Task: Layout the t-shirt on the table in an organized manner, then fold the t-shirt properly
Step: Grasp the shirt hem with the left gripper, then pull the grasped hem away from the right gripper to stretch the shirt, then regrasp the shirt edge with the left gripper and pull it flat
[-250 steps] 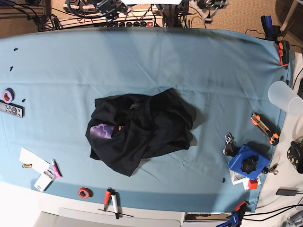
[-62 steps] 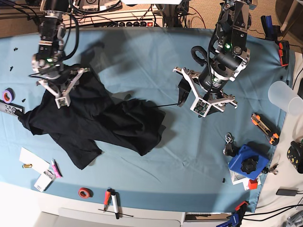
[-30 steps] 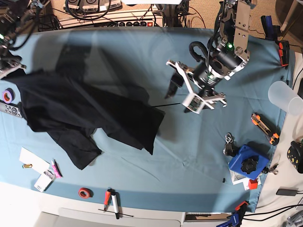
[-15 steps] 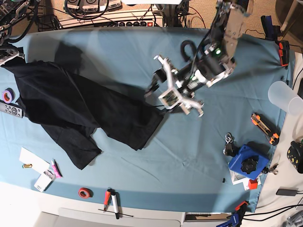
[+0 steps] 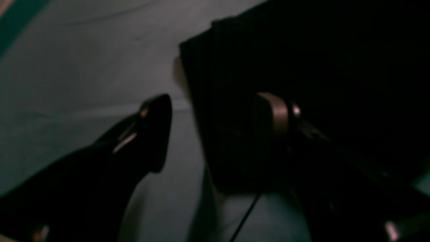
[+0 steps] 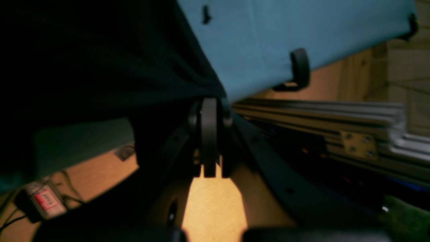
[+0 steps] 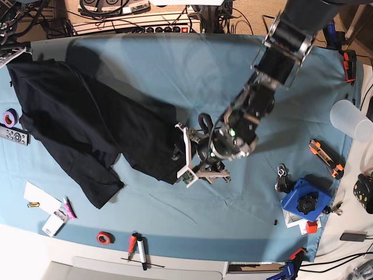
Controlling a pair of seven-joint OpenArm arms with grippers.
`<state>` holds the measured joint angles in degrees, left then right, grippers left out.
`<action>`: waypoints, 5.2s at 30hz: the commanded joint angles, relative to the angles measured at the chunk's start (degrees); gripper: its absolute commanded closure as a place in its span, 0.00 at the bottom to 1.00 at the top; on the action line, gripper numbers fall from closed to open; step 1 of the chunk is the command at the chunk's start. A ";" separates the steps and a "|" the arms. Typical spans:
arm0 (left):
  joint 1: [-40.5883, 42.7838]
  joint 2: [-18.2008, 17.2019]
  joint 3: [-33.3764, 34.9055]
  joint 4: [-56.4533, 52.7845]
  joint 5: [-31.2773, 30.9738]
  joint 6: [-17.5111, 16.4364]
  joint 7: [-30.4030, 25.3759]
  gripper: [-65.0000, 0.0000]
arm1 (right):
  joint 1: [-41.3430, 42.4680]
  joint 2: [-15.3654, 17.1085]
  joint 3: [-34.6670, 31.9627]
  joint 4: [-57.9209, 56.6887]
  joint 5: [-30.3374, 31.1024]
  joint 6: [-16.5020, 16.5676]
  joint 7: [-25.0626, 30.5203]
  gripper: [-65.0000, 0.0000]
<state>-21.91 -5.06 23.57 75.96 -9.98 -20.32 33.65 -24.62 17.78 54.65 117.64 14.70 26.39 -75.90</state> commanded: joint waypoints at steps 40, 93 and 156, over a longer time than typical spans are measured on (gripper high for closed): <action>-3.10 3.21 -0.76 -11.30 -3.50 -0.48 -2.03 1.00 | -0.11 0.96 0.55 0.72 3.98 -0.31 4.92 1.00; -6.45 -11.47 -23.21 -8.66 -20.74 -19.68 10.08 0.48 | 16.52 0.94 -9.18 0.72 11.19 2.54 9.40 1.00; 30.45 -19.69 -30.40 43.82 -23.96 -8.22 26.93 1.00 | 10.97 0.96 -9.18 0.74 16.04 3.19 -2.58 1.00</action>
<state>9.21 -24.21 -6.46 118.96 -33.41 -28.53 61.41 -14.06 17.74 45.04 117.64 30.48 29.69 -79.42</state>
